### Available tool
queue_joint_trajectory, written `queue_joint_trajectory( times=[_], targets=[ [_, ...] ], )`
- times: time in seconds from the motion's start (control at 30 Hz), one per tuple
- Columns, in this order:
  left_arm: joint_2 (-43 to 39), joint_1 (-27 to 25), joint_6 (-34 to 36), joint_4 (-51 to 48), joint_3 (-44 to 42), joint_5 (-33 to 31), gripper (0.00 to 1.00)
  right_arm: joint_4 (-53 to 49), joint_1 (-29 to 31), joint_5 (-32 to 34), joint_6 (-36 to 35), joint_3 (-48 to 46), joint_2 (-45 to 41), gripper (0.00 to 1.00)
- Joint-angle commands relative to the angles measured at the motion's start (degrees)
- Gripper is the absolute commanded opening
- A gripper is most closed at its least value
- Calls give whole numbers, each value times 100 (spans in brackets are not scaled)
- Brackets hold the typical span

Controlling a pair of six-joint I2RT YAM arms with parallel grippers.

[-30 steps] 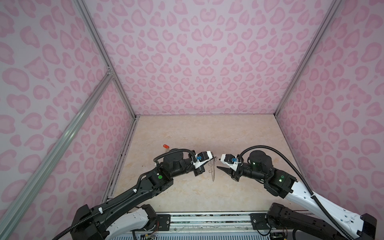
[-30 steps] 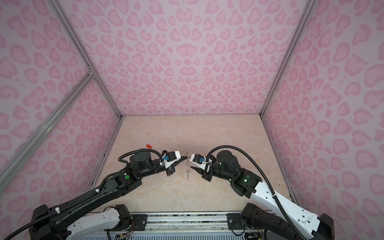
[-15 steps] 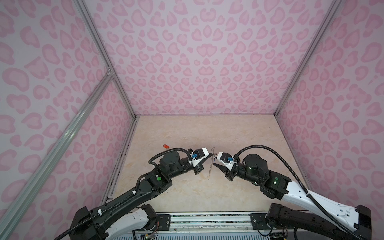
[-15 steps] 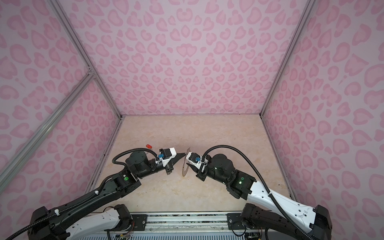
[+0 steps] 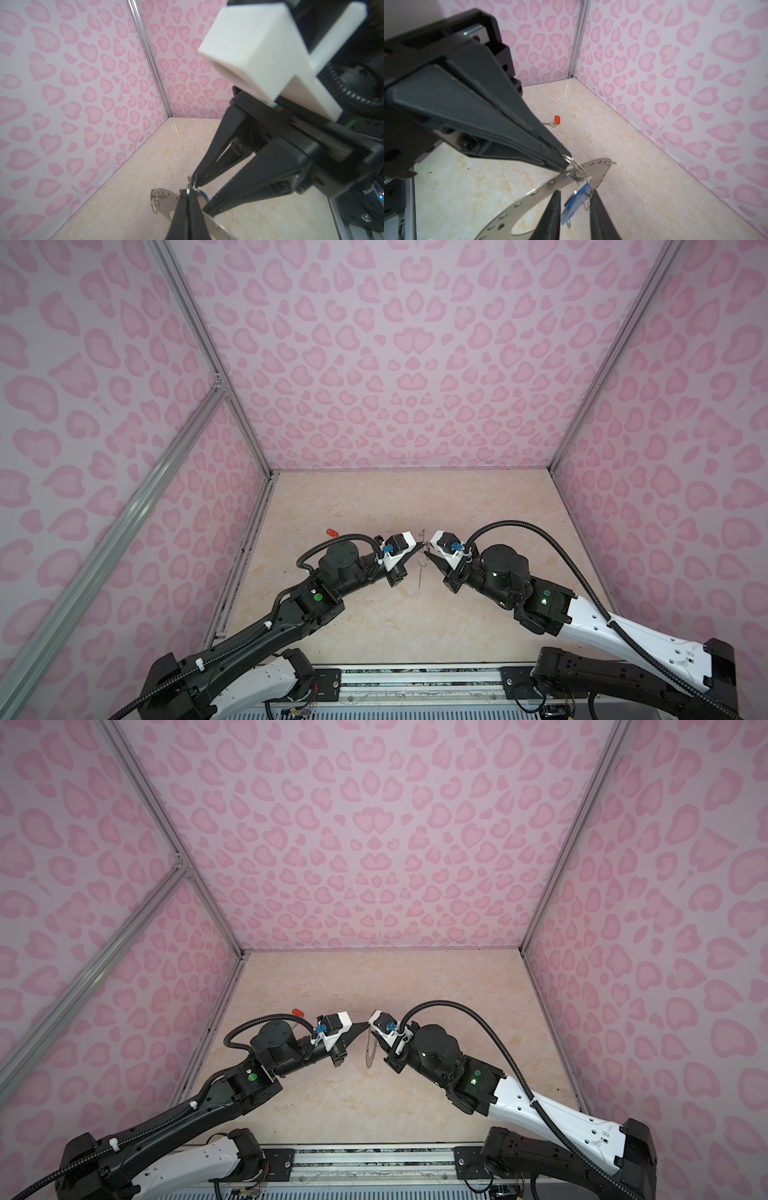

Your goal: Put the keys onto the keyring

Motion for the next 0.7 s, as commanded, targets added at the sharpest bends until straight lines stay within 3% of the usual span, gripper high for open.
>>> queue_joint_trajectory(
  times=[0.0, 0.43, 0.67],
  targets=[
    [14, 5, -58, 377, 22, -83, 3, -1, 26, 186, 78, 22, 38, 25],
    [-30, 6, -142, 378, 18, -118, 3, 63, 119, 316, 78, 151, 252, 24],
    [-33, 6, -106, 350, 69, -148, 3, 76, 136, 357, 17, 250, 408, 16]
  ],
)
